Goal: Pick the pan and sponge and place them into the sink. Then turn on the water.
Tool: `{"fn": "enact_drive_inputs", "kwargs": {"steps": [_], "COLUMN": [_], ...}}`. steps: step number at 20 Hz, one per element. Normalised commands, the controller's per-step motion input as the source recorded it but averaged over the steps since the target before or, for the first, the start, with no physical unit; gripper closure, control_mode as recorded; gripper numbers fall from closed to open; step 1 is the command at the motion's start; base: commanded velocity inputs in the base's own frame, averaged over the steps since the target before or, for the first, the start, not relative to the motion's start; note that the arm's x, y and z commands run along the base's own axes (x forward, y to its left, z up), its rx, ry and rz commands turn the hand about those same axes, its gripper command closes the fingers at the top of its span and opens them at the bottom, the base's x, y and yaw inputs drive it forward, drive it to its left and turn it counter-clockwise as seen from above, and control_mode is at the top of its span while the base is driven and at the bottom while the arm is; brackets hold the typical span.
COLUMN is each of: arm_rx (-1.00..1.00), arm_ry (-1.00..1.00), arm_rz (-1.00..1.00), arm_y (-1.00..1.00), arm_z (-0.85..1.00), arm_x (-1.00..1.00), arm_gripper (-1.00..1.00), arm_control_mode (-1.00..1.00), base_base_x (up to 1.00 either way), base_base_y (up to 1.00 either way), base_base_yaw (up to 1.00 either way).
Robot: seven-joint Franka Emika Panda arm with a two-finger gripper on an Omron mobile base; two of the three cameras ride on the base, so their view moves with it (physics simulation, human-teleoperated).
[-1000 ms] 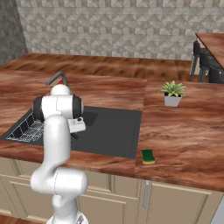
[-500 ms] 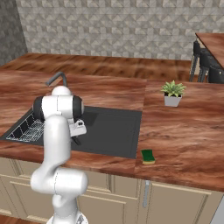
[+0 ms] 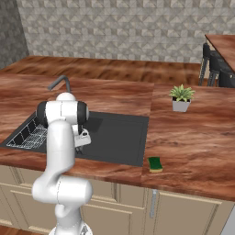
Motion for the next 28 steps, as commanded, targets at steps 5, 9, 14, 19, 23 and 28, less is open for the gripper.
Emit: {"fn": "enact_drive_inputs", "kwargs": {"steps": [5, 9, 14, 19, 23, 28], "arm_rx": [0.00, 0.00, -0.01, 0.00, 0.01, 0.01], "arm_ry": [-0.03, -0.04, -0.05, -0.07, -0.05, -0.01], "arm_rz": [0.00, 0.00, 0.00, 0.00, 0.00, -0.01], "arm_y": [0.02, 0.01, 0.00, 0.00, 0.00, -0.06], "arm_z": [0.00, 0.14, 0.30, 0.30, 0.28, 0.39], "arm_x": [0.01, 0.00, -0.02, -0.04, -0.04, -0.02], "arm_gripper": [-1.00, -1.00, -1.00, -1.00, -1.00, -1.00], "arm_control_mode": [-1.00, -1.00, -1.00, -1.00, -1.00, -1.00], "base_base_x": [0.00, 0.00, 0.00, 0.00, 0.00, 0.00], "base_base_y": [0.00, 0.00, 0.00, 0.00, 0.00, 0.00], "base_base_yaw": [0.00, 0.00, 0.00, 0.00, 0.00, 0.00]}}
